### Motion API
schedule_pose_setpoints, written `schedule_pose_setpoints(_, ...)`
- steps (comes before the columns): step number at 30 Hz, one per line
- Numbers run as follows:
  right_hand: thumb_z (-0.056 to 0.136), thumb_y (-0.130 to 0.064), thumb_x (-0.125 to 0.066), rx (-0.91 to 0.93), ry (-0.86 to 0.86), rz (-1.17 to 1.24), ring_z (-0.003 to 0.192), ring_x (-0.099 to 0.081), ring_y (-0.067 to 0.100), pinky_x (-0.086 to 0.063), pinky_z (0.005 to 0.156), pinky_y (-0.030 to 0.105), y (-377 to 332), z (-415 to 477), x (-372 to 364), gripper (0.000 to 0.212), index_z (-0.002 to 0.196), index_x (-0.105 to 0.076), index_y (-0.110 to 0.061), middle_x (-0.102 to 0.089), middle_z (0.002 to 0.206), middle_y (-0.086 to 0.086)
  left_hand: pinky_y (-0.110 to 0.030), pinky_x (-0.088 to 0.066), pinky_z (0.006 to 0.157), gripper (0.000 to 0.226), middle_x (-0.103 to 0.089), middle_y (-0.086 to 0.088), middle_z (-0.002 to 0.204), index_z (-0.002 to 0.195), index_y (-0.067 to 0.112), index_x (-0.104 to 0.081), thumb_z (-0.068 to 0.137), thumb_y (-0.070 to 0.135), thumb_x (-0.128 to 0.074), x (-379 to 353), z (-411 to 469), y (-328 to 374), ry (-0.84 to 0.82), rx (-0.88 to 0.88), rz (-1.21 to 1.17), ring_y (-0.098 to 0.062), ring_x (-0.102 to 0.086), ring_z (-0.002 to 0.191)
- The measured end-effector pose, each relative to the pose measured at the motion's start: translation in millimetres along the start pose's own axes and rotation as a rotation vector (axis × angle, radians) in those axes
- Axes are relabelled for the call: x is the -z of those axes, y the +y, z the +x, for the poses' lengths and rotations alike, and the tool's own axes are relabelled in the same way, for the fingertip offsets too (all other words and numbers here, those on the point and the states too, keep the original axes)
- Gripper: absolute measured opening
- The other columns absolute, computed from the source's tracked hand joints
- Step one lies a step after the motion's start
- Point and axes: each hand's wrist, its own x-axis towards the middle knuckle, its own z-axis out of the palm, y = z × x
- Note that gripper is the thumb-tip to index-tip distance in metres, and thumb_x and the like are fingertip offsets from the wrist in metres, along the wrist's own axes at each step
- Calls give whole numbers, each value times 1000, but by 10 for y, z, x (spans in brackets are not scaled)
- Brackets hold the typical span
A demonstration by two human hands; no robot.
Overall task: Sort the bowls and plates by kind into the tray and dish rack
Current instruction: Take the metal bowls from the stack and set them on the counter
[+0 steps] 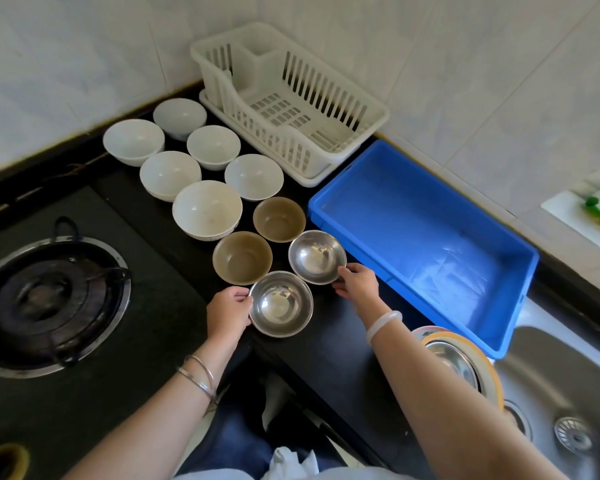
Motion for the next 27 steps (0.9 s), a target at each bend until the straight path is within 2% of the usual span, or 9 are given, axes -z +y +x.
schedule_pose_setpoints(2,93,-21,-56,13,-21,-22,81,-65,16,-53,66,24,10,-16,26,31,122,-59,-10,-68,97,9,-43,-55,84,22,-67,-10,104,108,7,-64,88,12,-57,26,-24,19,-4,-49,94,-24,-64,90)
schedule_pose_setpoints(4,94,-23,-54,42,-29,-72,83,-63,17,-53,68,25,14,-48,69,32,122,-60,-10,-67,97,8,-39,-52,89,28,-67,-9,111,115,8,-62,89,15,-56,46,-59,51,-11,-108,213,-26,-63,101)
schedule_pose_setpoints(6,94,-27,-52,101,-18,-159,82,-62,16,-54,72,28,8,-104,132,33,121,-62,-13,-67,98,5,-29,-48,84,30,-67,-7,114,118,9,-61,90,18,-55,49,-121,100,0,-173,332,-25,-62,106)
schedule_pose_setpoints(9,92,-30,-49,232,7,-268,96,-63,20,-52,89,37,-13,-252,275,35,121,-62,-15,-68,108,4,-26,-45,75,31,-66,-6,116,119,10,-60,90,19,-54,10,-237,198,26,-258,422,-23,-61,106)
schedule_pose_setpoints(11,91,-31,-49,299,24,-297,97,-64,20,-50,83,32,-13,-388,431,32,116,-64,-18,-68,108,2,-29,-49,79,32,-65,-5,118,121,12,-59,90,20,-54,-60,-315,282,15,-312,456,-23,-61,106)
schedule_pose_setpoints(14,91,-29,-50,352,90,-351,85,-63,16,-40,67,25,50,-581,767,22,104,-67,-22,-68,95,-4,-30,-47,87,31,-66,-3,118,119,13,-60,90,19,-55,-280,-445,414,-36,-383,467,-21,-61,107)
schedule_pose_setpoints(17,91,-24,-52,352,238,-402,79,-57,15,-31,62,19,230,-781,1207,18,99,-68,-22,-64,84,-6,-26,-45,84,28,-67,-3,113,117,13,-61,90,19,-55,-627,-632,509,-117,-459,492,-19,-61,104)
schedule_pose_setpoints(21,89,-24,-56,263,445,-455,91,-64,24,-40,69,27,638,-1025,1797,17,102,-68,-21,-72,97,3,-24,-45,79,28,-67,1,111,117,16,-61,90,24,-56,-1144,-964,531,-273,-578,552,-15,-61,102)
schedule_pose_setpoints(27,80,-25,-70,189,639,-550,98,-58,32,-44,74,36,1271,-1218,2189,36,111,-58,-11,-61,107,12,-15,-41,73,31,-65,4,109,116,19,-61,88,31,-58,-1732,-1385,422,-445,-685,632,-9,-60,98)
